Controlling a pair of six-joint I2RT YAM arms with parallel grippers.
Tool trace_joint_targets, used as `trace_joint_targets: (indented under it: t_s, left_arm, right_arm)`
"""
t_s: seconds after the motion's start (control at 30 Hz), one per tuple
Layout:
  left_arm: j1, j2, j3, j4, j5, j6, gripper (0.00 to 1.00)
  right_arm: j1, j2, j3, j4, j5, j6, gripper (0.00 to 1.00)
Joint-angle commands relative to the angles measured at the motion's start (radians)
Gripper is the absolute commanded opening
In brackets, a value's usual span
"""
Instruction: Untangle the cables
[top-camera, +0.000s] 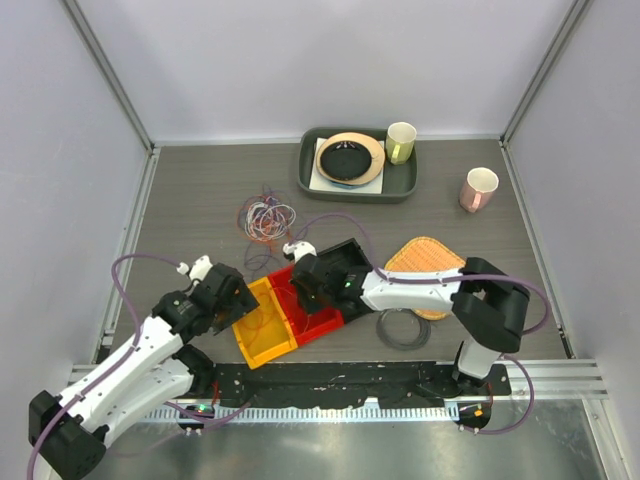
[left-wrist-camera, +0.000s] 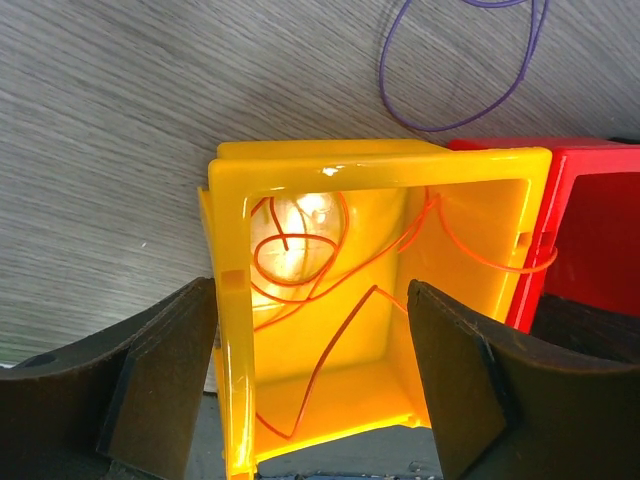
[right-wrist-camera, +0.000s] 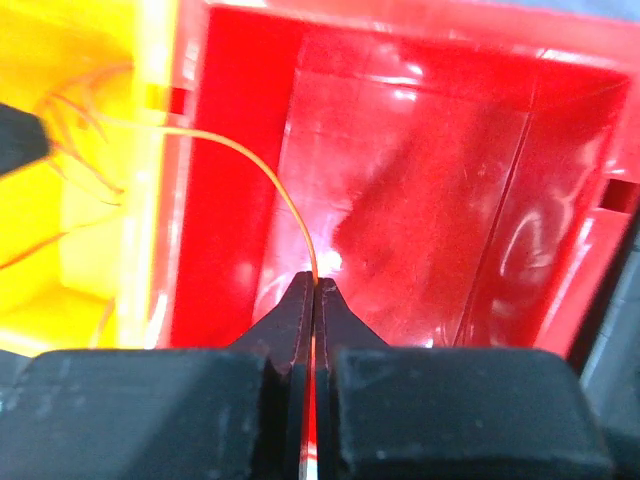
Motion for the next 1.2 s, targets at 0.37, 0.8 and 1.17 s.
trace_joint_targets:
  t_s: [0.37, 0.8, 1.17]
  left_arm:
    - [0.006, -0.15, 0.049, -0.147, -0.11, -0.121, 0.82]
    - [0.006, -0.229, 0.094, -0.251, -0.157, -0.128, 0.84]
    - [0.006, -0.226, 0.094, -0.232, -0.144, -0.117, 0.89]
  right_arm:
    - [0.103, -0.165, 0.055, 0.187, -0.008, -0.02, 0.01]
    - [0.165, 0.058, 0.109, 0.243, 0.319, 0.18, 0.01]
    - [0.214, 0.082, 0.154, 0.227, 0.385, 0.17, 0.27]
